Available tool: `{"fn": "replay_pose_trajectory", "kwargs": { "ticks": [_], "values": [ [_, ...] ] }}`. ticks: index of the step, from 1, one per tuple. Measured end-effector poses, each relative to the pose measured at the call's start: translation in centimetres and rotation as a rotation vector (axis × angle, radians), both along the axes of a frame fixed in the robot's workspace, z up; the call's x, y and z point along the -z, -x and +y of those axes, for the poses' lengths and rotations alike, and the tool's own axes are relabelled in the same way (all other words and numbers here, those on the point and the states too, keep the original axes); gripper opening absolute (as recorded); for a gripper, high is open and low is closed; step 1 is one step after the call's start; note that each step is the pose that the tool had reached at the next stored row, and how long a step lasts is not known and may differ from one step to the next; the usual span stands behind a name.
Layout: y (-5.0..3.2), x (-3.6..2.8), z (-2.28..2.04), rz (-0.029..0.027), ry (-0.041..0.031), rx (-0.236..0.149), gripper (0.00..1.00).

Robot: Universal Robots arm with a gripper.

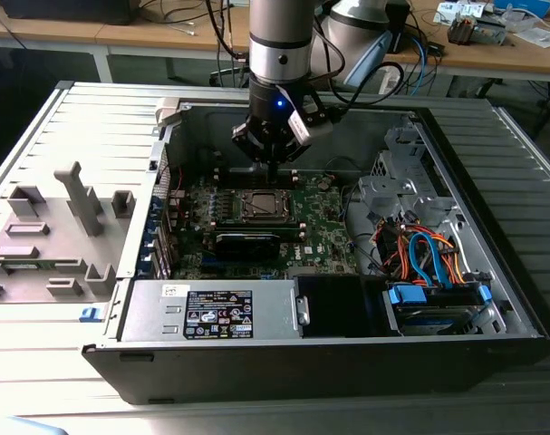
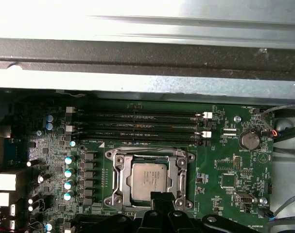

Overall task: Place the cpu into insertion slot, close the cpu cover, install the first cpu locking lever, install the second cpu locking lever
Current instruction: 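Install the second cpu locking lever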

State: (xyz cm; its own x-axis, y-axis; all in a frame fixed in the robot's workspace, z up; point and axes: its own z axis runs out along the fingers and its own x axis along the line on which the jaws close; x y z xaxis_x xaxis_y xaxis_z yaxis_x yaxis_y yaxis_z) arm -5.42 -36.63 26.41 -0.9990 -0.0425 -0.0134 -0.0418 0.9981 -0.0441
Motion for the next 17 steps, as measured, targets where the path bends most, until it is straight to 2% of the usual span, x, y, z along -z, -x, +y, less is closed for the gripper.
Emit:
{"fn": "replay_pose_trajectory", "kwargs": {
  "ticks": [3,6,8,9,11,12,13,15,16,17],
  "values": [
    [0.0,0.0,-0.19,0.0,-0.0005,0.0,0.11],
    [-0.02,0.03,-0.87,0.0,-0.0014,0.0,0.11],
    [-0.08,0.04,-1.15,0.0005,-0.0018,0.0,0.11],
    [-0.09,0.07,-1.44,0.0007,-0.0057,0.0,0.11],
    [-0.1,0.1,-2.04,0.0007,-0.0198,0.0,0.11],
    [-0.1,0.12,-2.44,0.0006,-0.0331,0.0,0.11],
    [-0.1,0.12,-2.7,0.0007,-0.0423,0.0,0.11],
    [-0.1,0.14,-3.28,0.0007,-0.0668,0.0,0.11],
    [-0.1,0.14,-3.73,0.0007,-0.0851,0.0,0.11],
    [-0.1,0.15,-4.03,0.0006,-0.0986,0.0,0.11]
  ]
}}
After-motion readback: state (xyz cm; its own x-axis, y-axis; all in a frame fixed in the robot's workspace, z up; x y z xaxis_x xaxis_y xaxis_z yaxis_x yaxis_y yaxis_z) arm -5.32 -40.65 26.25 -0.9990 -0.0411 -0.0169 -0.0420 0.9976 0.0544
